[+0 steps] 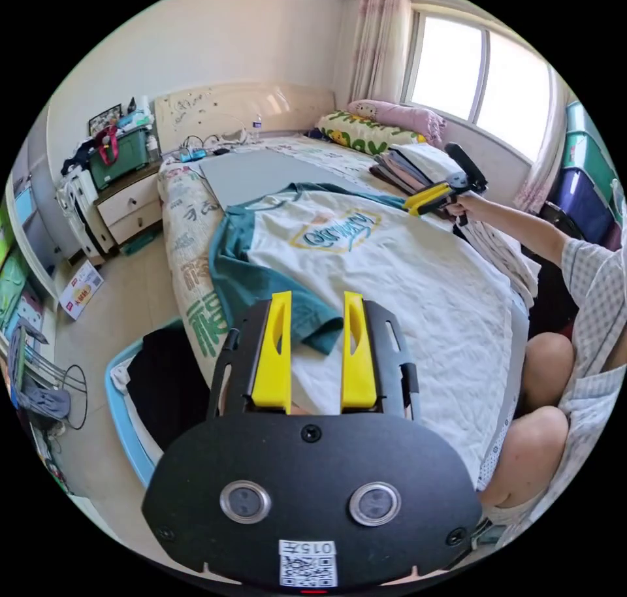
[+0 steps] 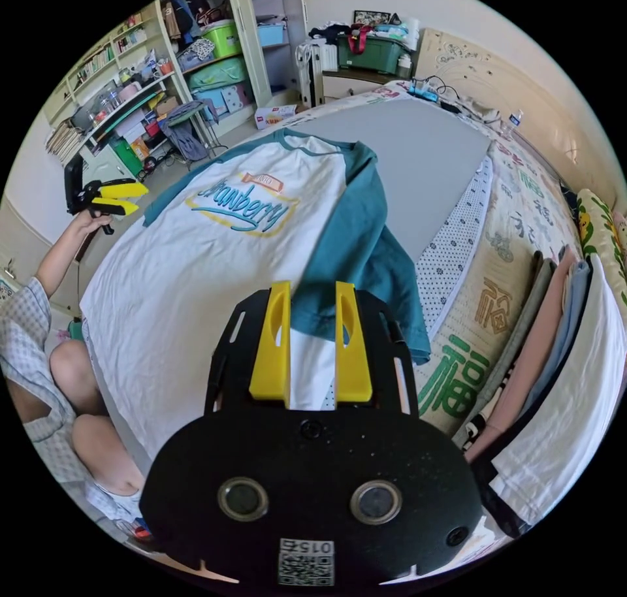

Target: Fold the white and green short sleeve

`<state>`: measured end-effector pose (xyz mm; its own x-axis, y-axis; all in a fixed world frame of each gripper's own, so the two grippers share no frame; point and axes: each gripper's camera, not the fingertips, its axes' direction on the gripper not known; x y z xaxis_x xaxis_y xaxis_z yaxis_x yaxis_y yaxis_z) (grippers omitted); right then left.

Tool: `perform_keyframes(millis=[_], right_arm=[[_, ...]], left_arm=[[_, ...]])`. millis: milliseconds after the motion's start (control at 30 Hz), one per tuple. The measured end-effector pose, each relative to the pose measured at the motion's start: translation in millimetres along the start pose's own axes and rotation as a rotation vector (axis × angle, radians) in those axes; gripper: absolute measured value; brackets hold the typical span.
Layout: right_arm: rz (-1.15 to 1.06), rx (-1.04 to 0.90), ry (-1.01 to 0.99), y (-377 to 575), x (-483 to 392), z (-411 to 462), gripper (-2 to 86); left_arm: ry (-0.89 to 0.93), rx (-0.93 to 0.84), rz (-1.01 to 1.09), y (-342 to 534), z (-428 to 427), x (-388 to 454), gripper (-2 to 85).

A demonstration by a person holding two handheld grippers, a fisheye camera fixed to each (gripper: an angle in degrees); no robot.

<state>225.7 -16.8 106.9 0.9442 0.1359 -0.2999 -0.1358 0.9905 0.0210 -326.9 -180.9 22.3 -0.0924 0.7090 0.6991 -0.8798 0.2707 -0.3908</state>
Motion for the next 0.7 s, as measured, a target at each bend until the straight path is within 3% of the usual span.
perform_keyframes(millis=[100,367,533,700], right_arm=[[-0.018,-0.034,0.03,-13,-4,4,8.5],[-0.011,-0.019,0.058,-27,-3,-25,0.7],[0.258,0.208,0.143,-30,65,-106,-0.3],[0.638,0.228,0.381,-12,118,-123,2.2]], left_arm=[[-0.014,-0.093,-0.033,-22,7,-12,10.0],[-0.077,-0.057,-0.084,-53,-60,-50,1.5],[-0.421,0.117,-0.294,-81,-152,-122,1.3],[-0.707,0.13,-0.655,-77,-163,-174,5.6]])
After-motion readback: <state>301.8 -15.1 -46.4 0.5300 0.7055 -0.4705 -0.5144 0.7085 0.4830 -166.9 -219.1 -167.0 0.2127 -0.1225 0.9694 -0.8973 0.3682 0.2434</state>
